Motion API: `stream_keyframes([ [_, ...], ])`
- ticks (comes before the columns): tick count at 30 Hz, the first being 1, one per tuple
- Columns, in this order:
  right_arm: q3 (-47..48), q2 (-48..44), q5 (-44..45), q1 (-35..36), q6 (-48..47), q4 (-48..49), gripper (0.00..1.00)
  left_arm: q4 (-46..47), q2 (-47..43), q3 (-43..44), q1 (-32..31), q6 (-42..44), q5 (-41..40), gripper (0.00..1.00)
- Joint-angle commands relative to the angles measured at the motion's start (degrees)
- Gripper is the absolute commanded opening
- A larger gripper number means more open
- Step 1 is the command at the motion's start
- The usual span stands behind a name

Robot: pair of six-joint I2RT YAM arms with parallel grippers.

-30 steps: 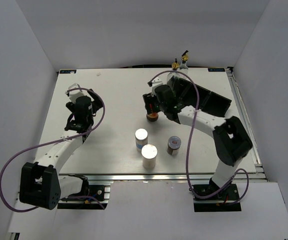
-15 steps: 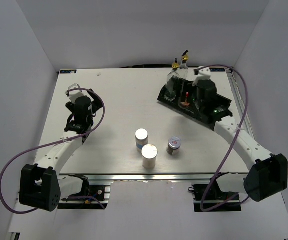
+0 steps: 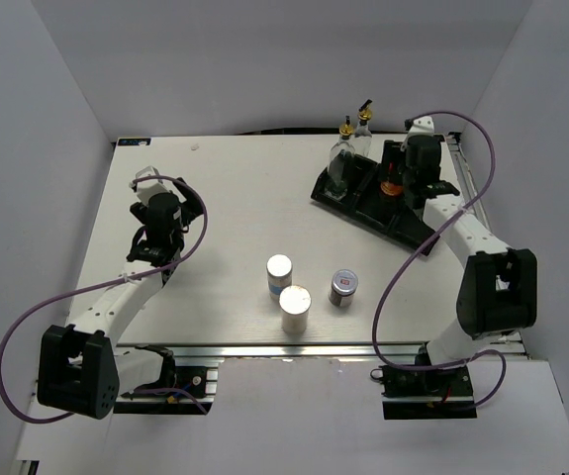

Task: Organize the condiment bottles

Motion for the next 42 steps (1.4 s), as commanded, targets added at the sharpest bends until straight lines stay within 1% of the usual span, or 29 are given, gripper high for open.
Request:
stream_keyframes([
  [1,6.5,1.4,-0.6,-0.4,-2.5,9.2,0.09,1.1,-1.9,-0.2,0.3,0.7,0.8,0.98],
  [5,7.6,5.2,0.3,-0.9,-3.1,10.0,0.1,1.3,-1.7,-0.3,0.3,0.7,0.8,0.98],
  [9,7.7,8.1,3.0,-1.3,-3.9,13.1,0.12,1.3,-1.6,-0.3,0.3,0.8,0.8,0.98],
  [13,7.8,12.3,0.1,-2.5,-4.3,17.7,0.13,1.4,-1.5,-0.2,0.3,0.9,0.9,0.98],
  [16,10.1,16.3,-2.5,-3.6,-5.6,17.9,0.23,1.3,-1.5,-0.2,0.4,1.0,1.0,0.98],
  [19,10.2,17.8,-5.5,-4.2,-3.6,18.6,0.48,1.5,-1.7,-0.3,0.3,1.1,1.1,0.98],
  [20,9.5,17.5,-5.4,-4.2,-3.2,19.2,0.63,1.5,-1.8,-0.4,0.3,1.1,1.1,0.98],
  [22,7.3,16.6,-4.6,-4.1,-1.5,20.5,0.7,1.7,-1.9,-0.5,0.4,1.3,1.2,0.98],
  [23,6.7,15.5,-4.6,-4.2,-1.3,20.5,0.8,1.7,-1.9,-0.5,0.3,1.3,1.3,0.98],
  [25,5.0,14.1,-4.0,-4.2,-0.8,20.2,0.88,1.7,-1.8,-0.4,0.4,1.3,1.4,0.98],
  [26,4.5,12.5,-3.6,-4.2,-0.7,19.9,0.89,1.7,-1.8,-0.4,0.3,1.3,1.5,0.98],
  [31,3.8,7.6,-0.6,-4.2,-0.8,15.2,0.89,1.6,-1.7,-0.3,0.3,1.3,2.1,0.98],
  [34,4.3,3.4,1.0,-4.1,-0.5,9.7,0.89,1.4,-1.8,-0.3,0.3,1.3,2.2,0.98],
  [35,4.2,0.6,0.7,-4.2,0.4,7.8,0.89,1.3,-1.9,-0.3,0.3,1.2,2.3,0.98],
  [36,3.9,-1.2,-1.4,-4.1,0.9,3.3,0.89,1.2,-2.0,-0.3,0.3,1.2,2.4,0.98],
  [37,3.3,-2.8,-3.0,-4.1,1.6,1.0,0.89,1.1,-2.0,-0.3,0.3,1.2,2.5,0.98],
  [38,2.1,-6.4,-4.5,-3.3,2.7,-1.5,0.89,0.8,-2.0,-0.1,0.3,1.2,2.6,0.98],
  [39,1.4,-8.2,-4.7,-2.2,3.2,-7.7,0.9,0.7,-1.9,-0.1,0.3,1.2,2.7,0.98],
  [40,0.7,-11.3,-3.5,-0.6,3.2,-10.9,0.89,0.8,-1.8,-0.1,0.3,1.2,3.0,0.98],
  [41,-1.1,-12.8,-2.1,4.0,2.5,-13.7,0.89,0.9,-1.7,-0.1,0.3,1.1,3.3,0.98],
  [42,-2.2,-14.3,2.1,6.7,2.4,-15.7,0.9,1.1,-1.6,-0.2,0.3,1.1,3.9,0.98],
])
